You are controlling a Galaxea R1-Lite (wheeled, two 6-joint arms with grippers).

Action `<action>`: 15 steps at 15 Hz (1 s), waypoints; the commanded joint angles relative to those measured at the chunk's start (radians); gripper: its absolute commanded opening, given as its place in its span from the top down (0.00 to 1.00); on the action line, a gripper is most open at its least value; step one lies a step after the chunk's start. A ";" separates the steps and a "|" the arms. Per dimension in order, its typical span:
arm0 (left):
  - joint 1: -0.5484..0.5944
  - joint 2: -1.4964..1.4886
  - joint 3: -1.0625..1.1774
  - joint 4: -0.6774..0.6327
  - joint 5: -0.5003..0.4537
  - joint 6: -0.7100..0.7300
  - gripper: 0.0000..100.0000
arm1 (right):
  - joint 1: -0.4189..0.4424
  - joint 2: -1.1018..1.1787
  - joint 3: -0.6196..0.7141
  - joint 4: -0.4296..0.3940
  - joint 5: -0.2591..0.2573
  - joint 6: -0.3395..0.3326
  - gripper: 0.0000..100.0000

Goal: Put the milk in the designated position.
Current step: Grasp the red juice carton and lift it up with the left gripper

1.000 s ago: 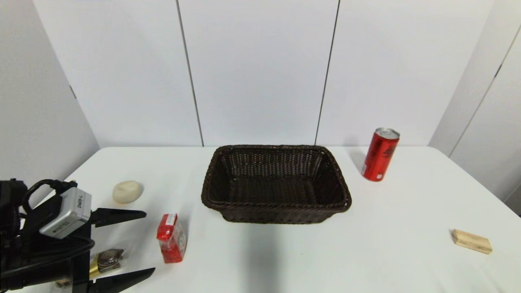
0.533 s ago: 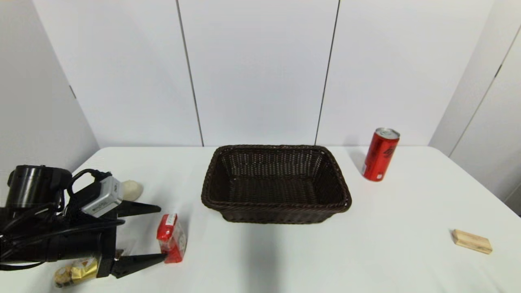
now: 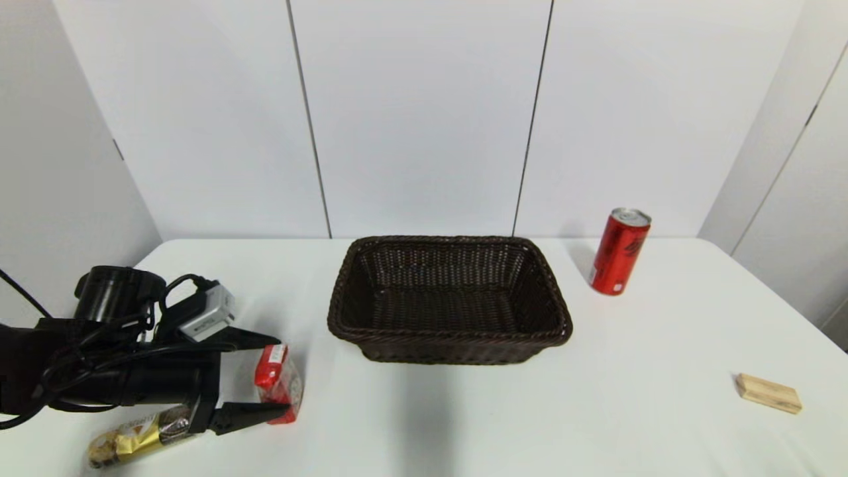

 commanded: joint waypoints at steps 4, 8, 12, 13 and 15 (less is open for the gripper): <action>-0.016 0.042 -0.036 -0.001 -0.020 0.005 0.00 | 0.000 0.001 0.000 0.000 0.000 0.001 0.00; -0.025 0.045 -0.042 -0.003 -0.020 0.007 0.00 | 0.000 0.001 0.000 0.000 0.000 0.001 0.00; -0.031 0.039 -0.041 -0.004 -0.019 0.007 1.00 | 0.000 0.001 0.000 0.000 0.000 0.001 0.00; -0.031 0.037 -0.041 -0.011 -0.020 0.007 1.00 | 0.000 0.001 0.000 0.000 0.000 0.001 0.00; -0.030 0.036 -0.036 -0.021 -0.020 0.005 1.00 | 0.000 0.001 0.000 0.000 0.000 0.001 0.00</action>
